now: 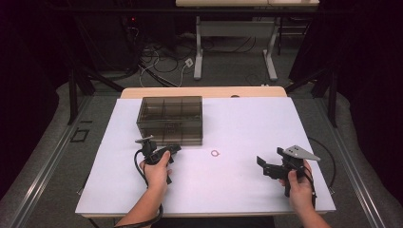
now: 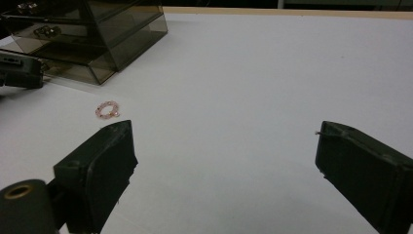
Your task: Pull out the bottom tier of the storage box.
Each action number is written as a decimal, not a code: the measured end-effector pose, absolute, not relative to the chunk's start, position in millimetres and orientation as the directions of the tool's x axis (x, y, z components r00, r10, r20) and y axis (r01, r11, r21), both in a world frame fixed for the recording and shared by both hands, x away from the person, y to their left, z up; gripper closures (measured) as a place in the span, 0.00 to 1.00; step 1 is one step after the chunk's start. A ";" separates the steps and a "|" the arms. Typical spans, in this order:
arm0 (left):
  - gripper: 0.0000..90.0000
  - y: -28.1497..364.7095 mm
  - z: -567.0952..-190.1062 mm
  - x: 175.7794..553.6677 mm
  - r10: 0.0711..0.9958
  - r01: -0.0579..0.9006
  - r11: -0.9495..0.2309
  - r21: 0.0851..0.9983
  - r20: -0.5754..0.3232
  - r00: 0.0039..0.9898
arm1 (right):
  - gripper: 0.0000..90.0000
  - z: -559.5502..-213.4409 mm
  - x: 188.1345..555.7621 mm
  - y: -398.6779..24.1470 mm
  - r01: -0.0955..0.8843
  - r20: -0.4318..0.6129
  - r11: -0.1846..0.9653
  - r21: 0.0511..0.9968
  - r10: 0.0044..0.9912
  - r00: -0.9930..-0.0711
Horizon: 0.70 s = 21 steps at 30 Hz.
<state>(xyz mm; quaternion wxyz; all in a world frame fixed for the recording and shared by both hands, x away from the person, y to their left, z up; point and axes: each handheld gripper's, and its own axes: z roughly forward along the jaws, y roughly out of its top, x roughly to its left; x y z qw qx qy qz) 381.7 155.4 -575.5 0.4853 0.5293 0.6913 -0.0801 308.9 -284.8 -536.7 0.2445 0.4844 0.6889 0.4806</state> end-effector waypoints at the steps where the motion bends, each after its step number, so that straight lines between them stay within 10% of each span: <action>1: 0.68 155.2 -575.1 381.4 0.654 0.811 0.425 0.402 -0.756 0.032 | 0.08 -536.6 308.6 -284.7 0.433 0.129 0.069 0.899 0.902 -0.411; 21: 0.50 148.5 -565.6 372.9 0.739 0.809 0.329 0.486 -0.666 0.100 | 0.09 -536.8 308.4 -284.2 0.438 0.130 0.068 0.897 0.905 -0.406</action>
